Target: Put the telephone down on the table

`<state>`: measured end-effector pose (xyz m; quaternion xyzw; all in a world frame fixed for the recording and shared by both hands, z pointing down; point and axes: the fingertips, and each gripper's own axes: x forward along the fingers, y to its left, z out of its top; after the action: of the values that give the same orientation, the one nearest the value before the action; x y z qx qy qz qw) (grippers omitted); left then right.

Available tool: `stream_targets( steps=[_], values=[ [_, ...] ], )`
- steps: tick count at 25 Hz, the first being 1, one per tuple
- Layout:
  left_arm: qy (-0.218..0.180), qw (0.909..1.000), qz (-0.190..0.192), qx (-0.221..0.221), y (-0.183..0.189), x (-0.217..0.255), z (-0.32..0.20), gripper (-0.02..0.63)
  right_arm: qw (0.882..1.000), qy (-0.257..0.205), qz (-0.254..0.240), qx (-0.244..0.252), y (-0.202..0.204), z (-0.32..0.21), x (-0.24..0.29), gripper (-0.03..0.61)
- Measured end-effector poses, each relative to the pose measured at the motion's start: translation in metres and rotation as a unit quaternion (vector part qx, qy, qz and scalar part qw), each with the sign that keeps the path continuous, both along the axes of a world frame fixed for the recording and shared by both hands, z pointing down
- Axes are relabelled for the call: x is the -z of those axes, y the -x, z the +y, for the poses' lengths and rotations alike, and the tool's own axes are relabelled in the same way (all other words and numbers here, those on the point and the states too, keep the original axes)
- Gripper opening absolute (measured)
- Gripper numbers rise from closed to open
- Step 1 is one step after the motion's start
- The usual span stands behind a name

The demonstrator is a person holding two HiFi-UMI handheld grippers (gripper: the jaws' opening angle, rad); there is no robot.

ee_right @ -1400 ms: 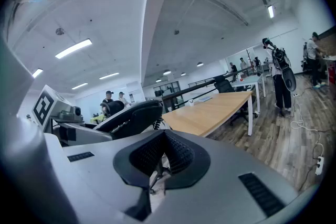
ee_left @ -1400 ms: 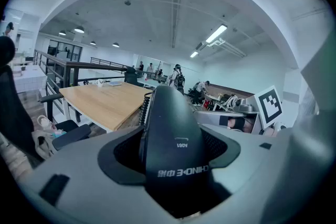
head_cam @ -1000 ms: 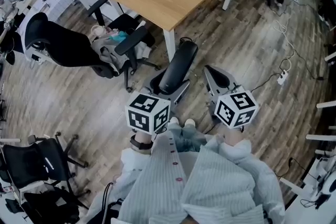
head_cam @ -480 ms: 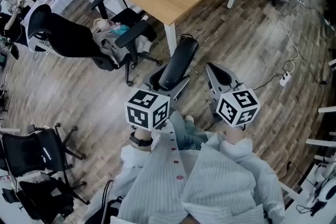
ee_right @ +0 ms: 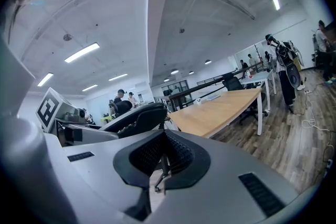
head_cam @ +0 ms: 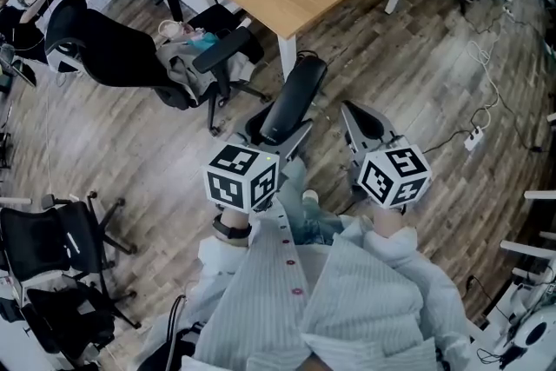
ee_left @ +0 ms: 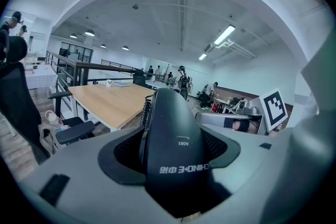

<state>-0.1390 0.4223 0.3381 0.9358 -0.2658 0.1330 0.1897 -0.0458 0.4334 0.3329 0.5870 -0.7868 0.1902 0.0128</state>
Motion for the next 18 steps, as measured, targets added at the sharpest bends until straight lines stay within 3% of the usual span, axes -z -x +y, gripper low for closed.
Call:
stream_targets(
  steps=[18],
  values=[
    [0.008, 0.9997, 0.005, -0.022, -0.043, 0.005, -0.182, 0.311, 1.000, 0.016, 0.008, -0.024, -0.041, -0.173, 0.001, 0.034]
  ],
)
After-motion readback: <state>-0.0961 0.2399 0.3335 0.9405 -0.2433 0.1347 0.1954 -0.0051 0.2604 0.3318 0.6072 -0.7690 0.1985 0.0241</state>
